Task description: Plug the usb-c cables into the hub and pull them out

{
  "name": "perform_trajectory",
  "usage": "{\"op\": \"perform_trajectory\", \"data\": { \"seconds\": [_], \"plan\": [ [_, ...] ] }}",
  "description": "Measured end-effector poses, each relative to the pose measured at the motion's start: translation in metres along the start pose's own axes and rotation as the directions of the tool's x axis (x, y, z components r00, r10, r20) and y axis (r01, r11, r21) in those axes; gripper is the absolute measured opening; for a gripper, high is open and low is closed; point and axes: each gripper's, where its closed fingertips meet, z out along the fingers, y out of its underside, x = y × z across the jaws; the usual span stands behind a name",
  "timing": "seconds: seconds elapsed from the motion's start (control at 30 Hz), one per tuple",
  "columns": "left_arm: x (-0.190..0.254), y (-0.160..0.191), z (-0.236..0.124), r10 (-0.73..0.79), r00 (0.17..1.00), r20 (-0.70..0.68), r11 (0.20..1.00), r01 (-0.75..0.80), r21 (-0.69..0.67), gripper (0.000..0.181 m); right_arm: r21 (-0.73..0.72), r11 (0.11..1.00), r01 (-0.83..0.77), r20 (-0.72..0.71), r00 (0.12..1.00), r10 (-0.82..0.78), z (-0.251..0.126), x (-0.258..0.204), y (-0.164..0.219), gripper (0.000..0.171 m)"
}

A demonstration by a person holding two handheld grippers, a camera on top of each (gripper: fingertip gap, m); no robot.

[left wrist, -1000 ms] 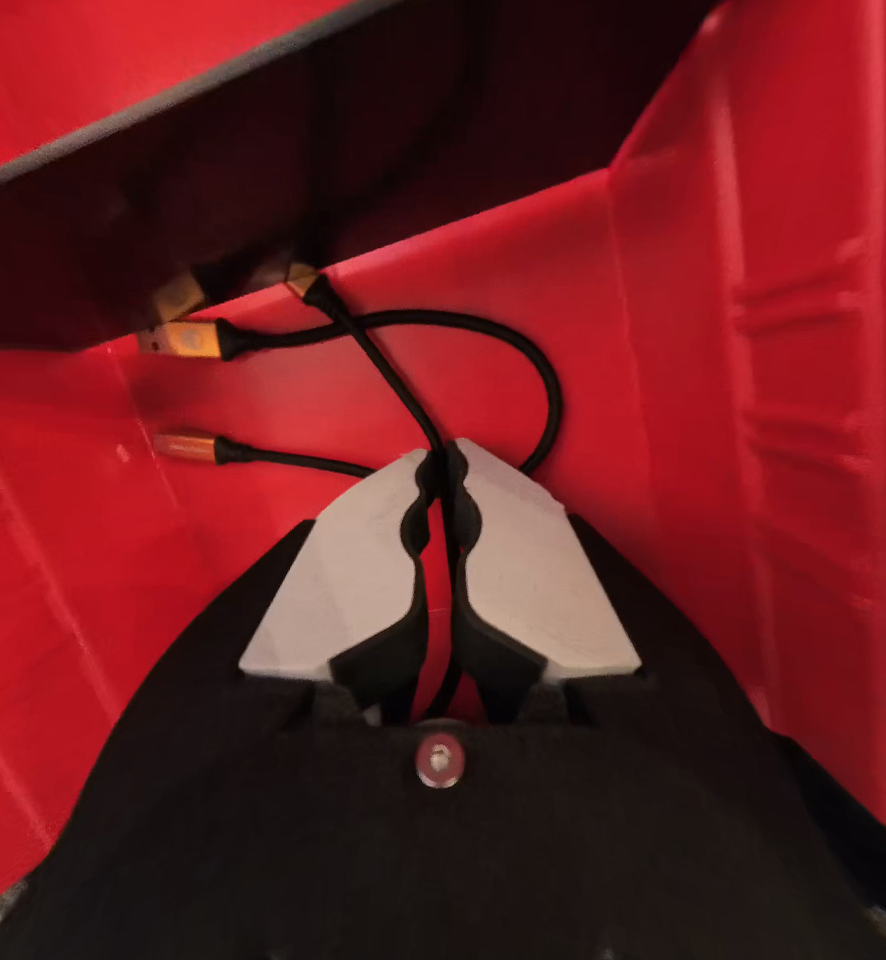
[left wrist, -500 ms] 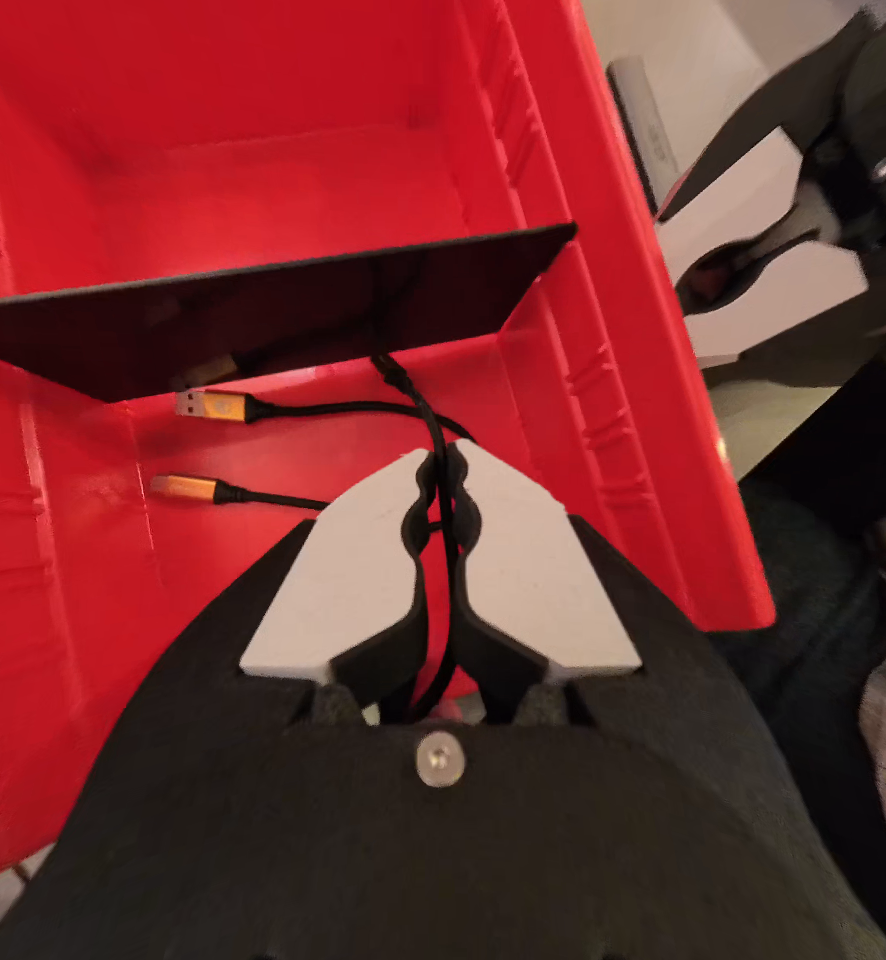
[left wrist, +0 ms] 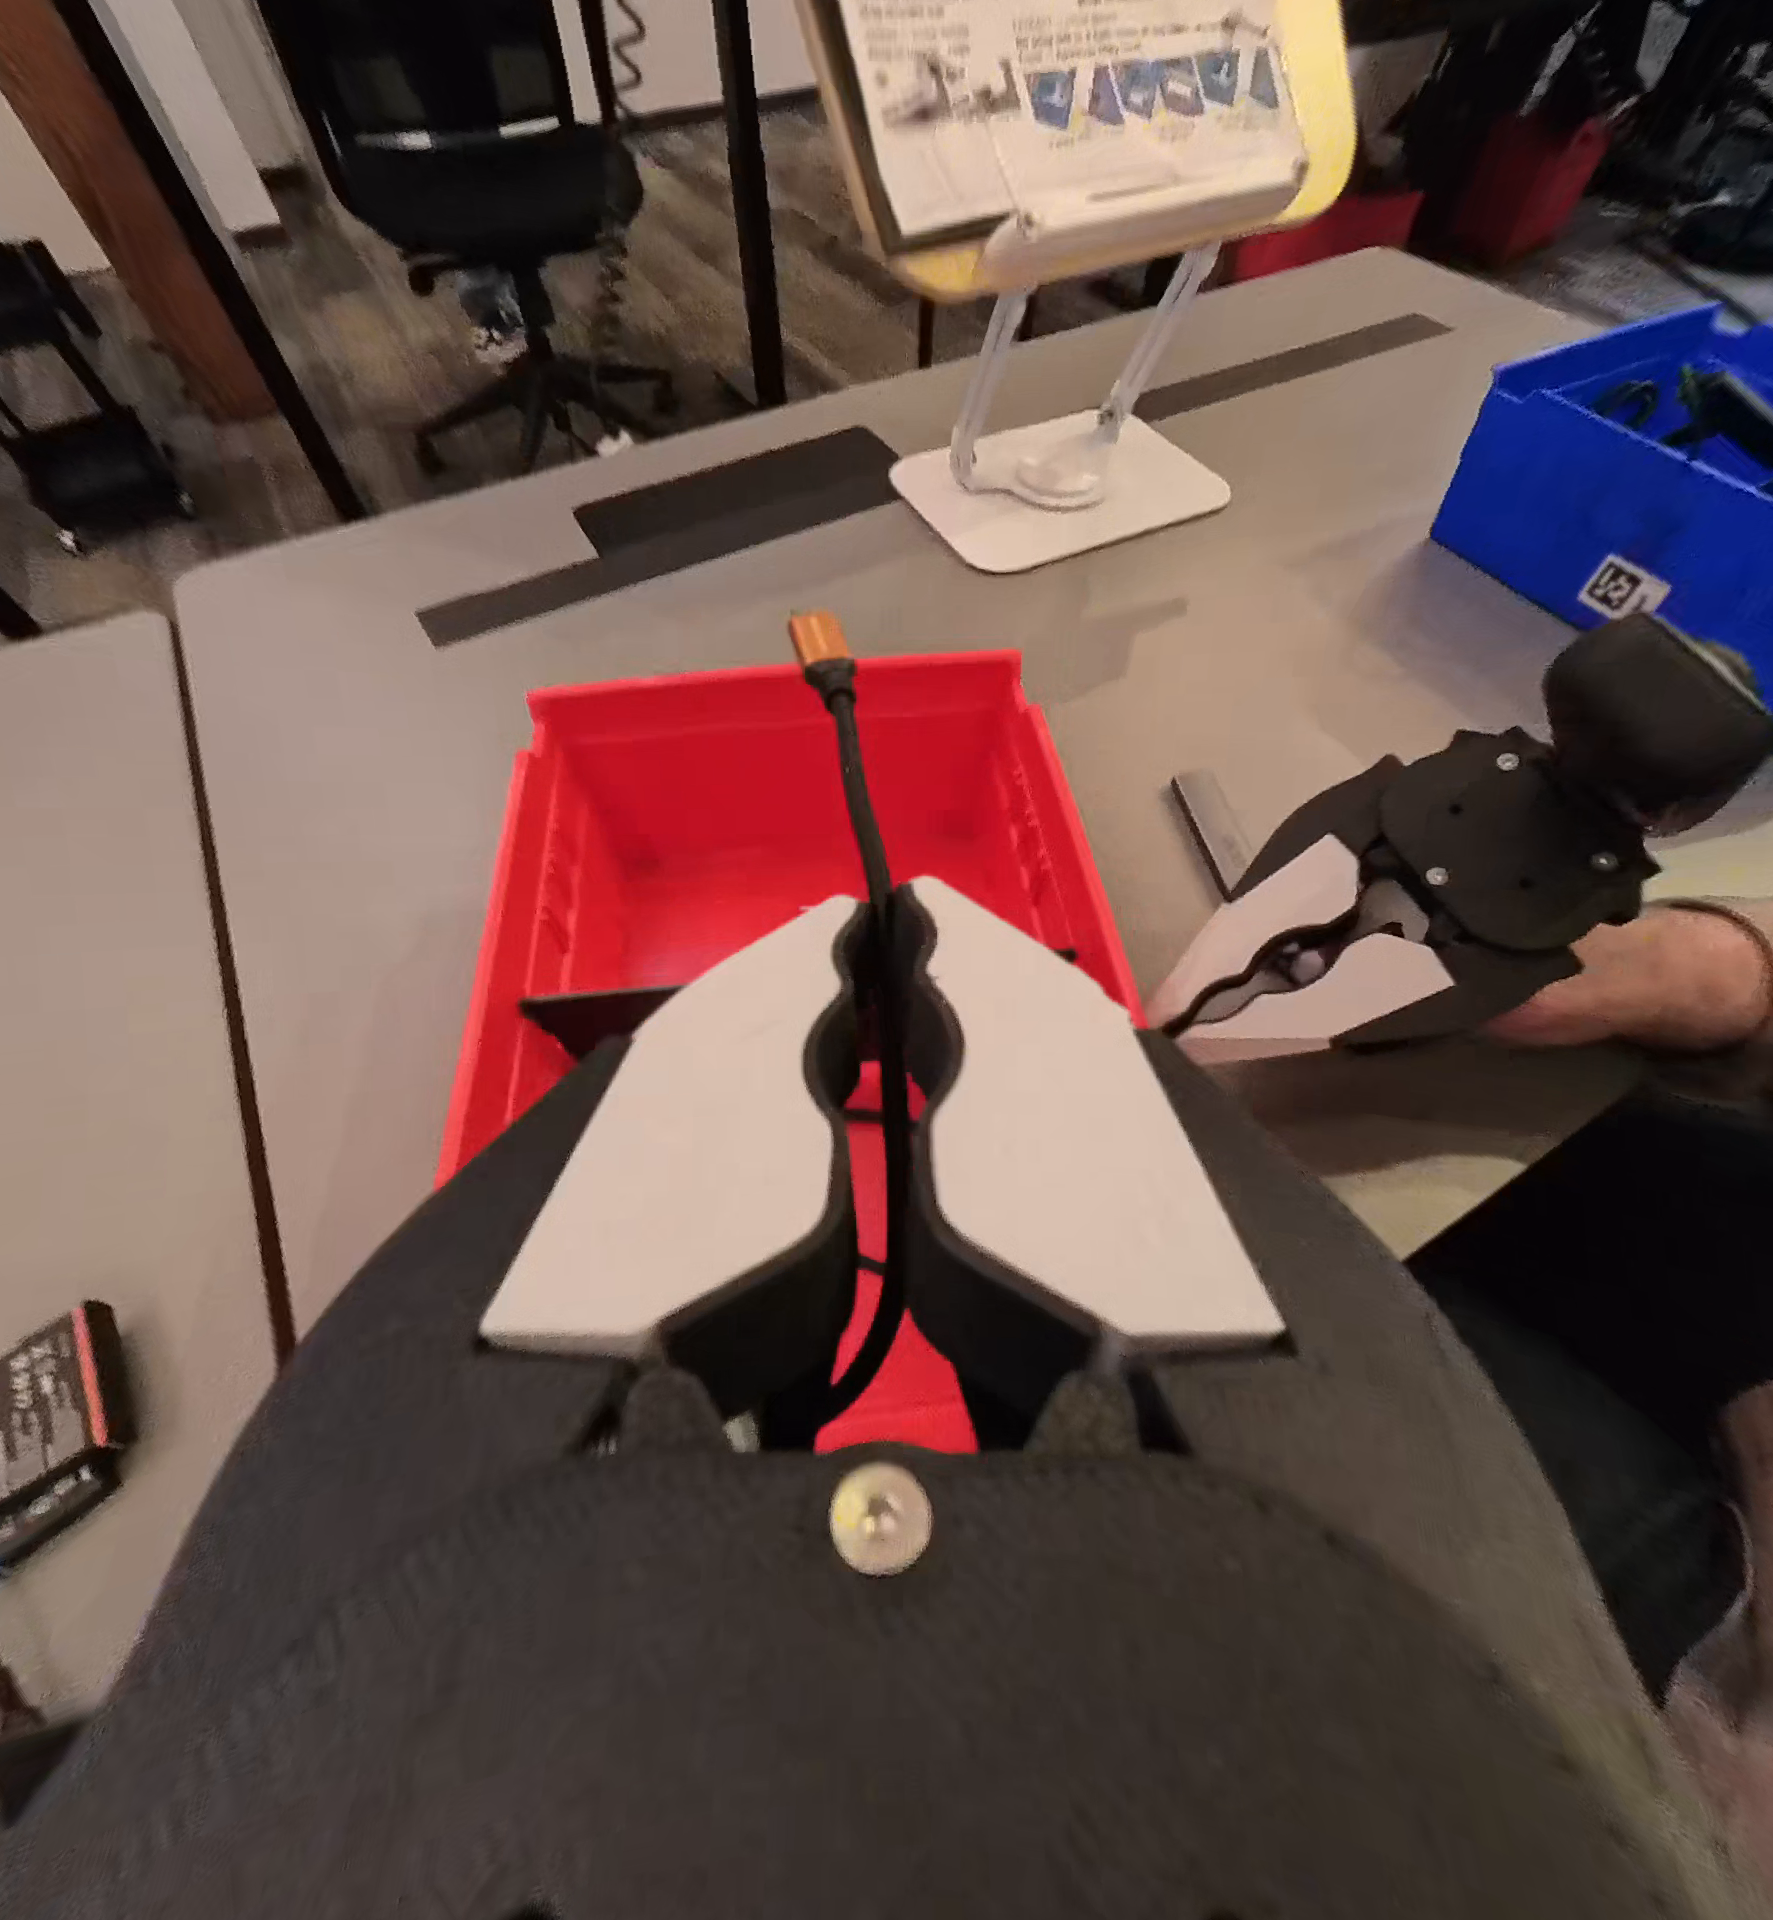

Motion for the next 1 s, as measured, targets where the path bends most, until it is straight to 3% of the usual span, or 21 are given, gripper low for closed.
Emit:
{"op": "perform_trajectory", "data": {
  "seconds": [0.03,0.23,0.4,0.53,0.57,0.7,0.83,0.97,1.0],
  "plan": [
    [0.003,-0.014,-0.003,0.030,0.999,0.020,0.999,-0.030,0.014,0.003,0.000,1.000,0.006,-0.004,1.000,-0.006,-0.006,0.001,-0.002,0.000],
    [0.058,-0.090,-0.009,0.197,0.980,0.024,0.974,-0.198,0.106,0.003,-0.030,0.999,0.034,-0.044,0.998,-0.035,-0.054,0.006,0.008,0.000],
    [0.136,-0.111,0.022,0.302,0.949,-0.092,0.948,-0.289,0.130,0.003,-0.067,0.998,-0.023,-0.104,0.994,0.016,-0.105,0.019,0.038,0.000],
    [0.189,-0.098,0.065,0.332,0.923,-0.197,0.942,-0.312,0.126,0.003,-0.088,0.988,-0.126,-0.090,0.989,0.118,-0.139,0.022,0.066,0.000],
    [0.199,-0.093,0.076,0.318,0.921,-0.226,0.947,-0.295,0.129,0.003,-0.084,0.987,-0.135,-0.048,0.990,0.131,-0.143,0.014,0.069,0.028],
    [0.204,-0.070,0.113,0.272,0.933,-0.235,0.961,-0.253,0.111,0.003,-0.168,0.976,-0.137,0.049,0.988,0.147,-0.141,-0.017,0.084,0.038],
    [0.193,-0.036,0.141,0.221,0.953,-0.207,0.975,-0.212,0.062,0.003,-0.301,0.951,-0.073,0.056,0.994,0.094,-0.120,-0.034,0.110,0.034],
    [0.176,-0.009,0.150,0.162,0.968,-0.194,0.987,-0.156,0.048,0.003,-0.337,0.939,-0.064,0.029,0.996,0.078,-0.114,-0.034,0.122,0.001],
    [0.174,-0.001,0.152,0.158,0.969,-0.193,0.987,-0.154,0.036,0.003,-0.339,0.938,-0.071,0.028,0.996,0.085,-0.117,-0.033,0.123,0.001]
  ]
}}
